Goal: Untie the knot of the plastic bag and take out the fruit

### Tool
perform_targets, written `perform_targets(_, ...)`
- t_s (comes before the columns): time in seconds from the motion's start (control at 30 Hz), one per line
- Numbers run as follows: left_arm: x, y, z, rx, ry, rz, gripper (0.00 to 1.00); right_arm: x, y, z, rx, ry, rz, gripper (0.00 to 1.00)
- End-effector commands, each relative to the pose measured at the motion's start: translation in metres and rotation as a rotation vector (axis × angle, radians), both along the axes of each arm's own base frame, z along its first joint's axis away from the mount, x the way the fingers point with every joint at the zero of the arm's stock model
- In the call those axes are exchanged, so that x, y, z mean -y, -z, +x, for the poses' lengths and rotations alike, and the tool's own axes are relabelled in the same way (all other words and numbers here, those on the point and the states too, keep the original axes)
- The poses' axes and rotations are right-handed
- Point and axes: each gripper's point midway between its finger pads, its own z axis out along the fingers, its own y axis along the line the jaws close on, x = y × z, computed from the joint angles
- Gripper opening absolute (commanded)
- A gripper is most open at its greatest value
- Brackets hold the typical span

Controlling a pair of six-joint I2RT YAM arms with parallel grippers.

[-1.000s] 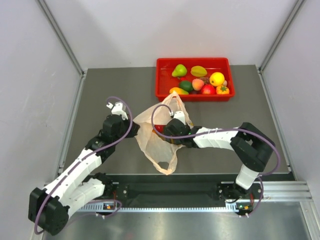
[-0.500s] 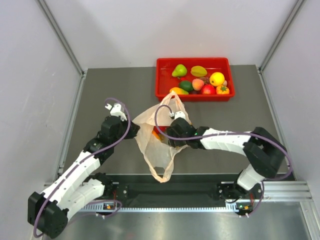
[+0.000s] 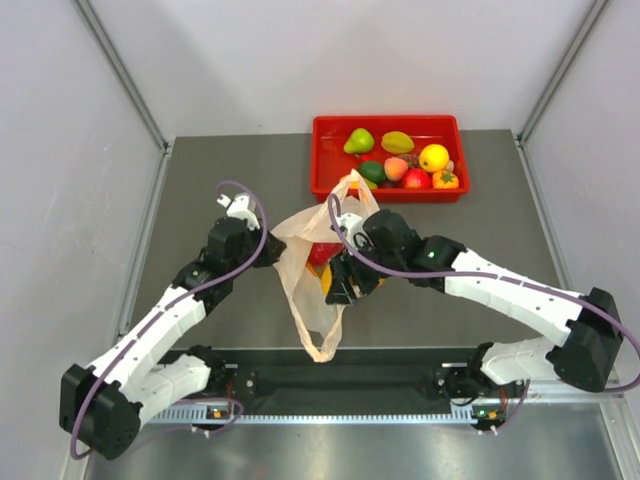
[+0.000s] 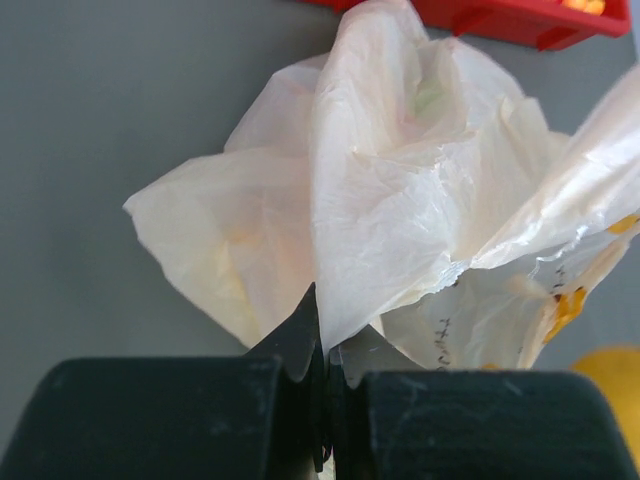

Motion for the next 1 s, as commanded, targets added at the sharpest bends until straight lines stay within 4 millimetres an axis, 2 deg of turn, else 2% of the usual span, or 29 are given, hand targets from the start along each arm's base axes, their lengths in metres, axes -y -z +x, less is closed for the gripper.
perform_targets(0.0, 0.013, -0.039, 0.018, 0.085, 0.018, -0.06, 0.0, 0.001, -0.039, -0.043, -0.097, -0.233, 0.075, 0.0)
perform_targets(0.03, 0.015, -0.041, 0.019, 0.087, 0.023, -0.061, 0.0, 0.0, -0.049, -0.054, -0.118, -0.288, 0.104, 0.0)
perform_targets(0.07, 0.016, -0.042, 0.022, 0.084, 0.024, -0.057, 0.0, -0.001, -0.071, -0.053, -0.079, -0.297, 0.141, 0.0)
perform_targets(0.1, 0.017, -0.042, 0.023, 0.083, 0.028, -0.056, 0.0, 0.0, -0.083, -0.05, -0.055, -0.291, 0.163, 0.0)
perform_targets(0.13, 0.017, -0.042, 0.024, 0.082, 0.028, -0.055, 0.0, 0.003, -0.095, -0.046, -0.022, -0.28, 0.182, 0.0)
perform_targets(0.17, 0.017, -0.042, 0.024, 0.082, 0.029, -0.053, 0.0, 0.009, -0.121, -0.043, 0.038, -0.259, 0.226, 0.0)
perform_targets(0.27, 0.017, -0.039, 0.024, 0.077, 0.031, -0.048, 0.0, 0.037, -0.159, -0.016, 0.16, -0.142, 0.28, 0.0)
perform_targets(0.33, 0.017, -0.036, 0.024, 0.072, 0.029, -0.043, 0.0, 0.064, -0.162, 0.023, 0.227, 0.028, 0.228, 0.0)
perform_targets(0.5, 0.016, -0.03, 0.023, 0.057, 0.028, -0.034, 0.0, 0.124, -0.165, 0.098, 0.3, 0.376, 0.165, 0.0)
perform_targets(0.53, 0.016, -0.03, 0.023, 0.057, 0.029, -0.032, 0.0, 0.127, -0.172, 0.11, 0.331, 0.4, 0.185, 0.0)
perform_targets(0.57, 0.016, -0.03, 0.023, 0.056, 0.03, -0.032, 0.0, 0.133, -0.166, 0.129, 0.328, 0.457, 0.162, 0.0)
perform_targets(0.63, 0.018, -0.029, 0.023, 0.052, 0.039, -0.037, 0.0, 0.162, -0.159, 0.166, 0.334, 0.637, 0.094, 0.0)
perform_targets(0.67, 0.019, -0.03, 0.023, 0.051, 0.044, -0.042, 0.0, 0.166, -0.15, 0.191, 0.312, 0.686, 0.058, 0.0)
perform_targets(0.73, 0.023, -0.031, 0.022, 0.046, 0.06, -0.056, 0.0, 0.192, -0.137, 0.227, 0.299, 0.832, -0.016, 0.0)
perform_targets(0.77, 0.025, -0.031, 0.021, 0.042, 0.069, -0.066, 0.0, 0.194, -0.124, 0.253, 0.27, 0.876, -0.048, 0.0)
perform_targets(0.8, 0.027, -0.033, 0.021, 0.043, 0.076, -0.074, 0.0, 0.2, -0.116, 0.268, 0.252, 0.914, -0.06, 0.0)
perform_targets(0.83, 0.032, -0.033, 0.018, 0.033, 0.101, -0.089, 0.0, 0.199, -0.102, 0.291, 0.219, 0.935, -0.083, 0.0)
perform_targets(0.9, 0.037, -0.036, 0.016, 0.03, 0.126, -0.11, 0.0, 0.199, -0.085, 0.315, 0.176, 0.965, -0.099, 0.0)
perform_targets(0.93, 0.042, -0.04, 0.013, 0.027, 0.152, -0.127, 0.0, 0.2, -0.07, 0.337, 0.155, 0.994, -0.124, 0.0)
perform_targets(0.97, 0.044, -0.043, 0.013, 0.026, 0.158, -0.137, 0.0, 0.202, -0.062, 0.346, 0.135, 1.01, -0.136, 0.0)
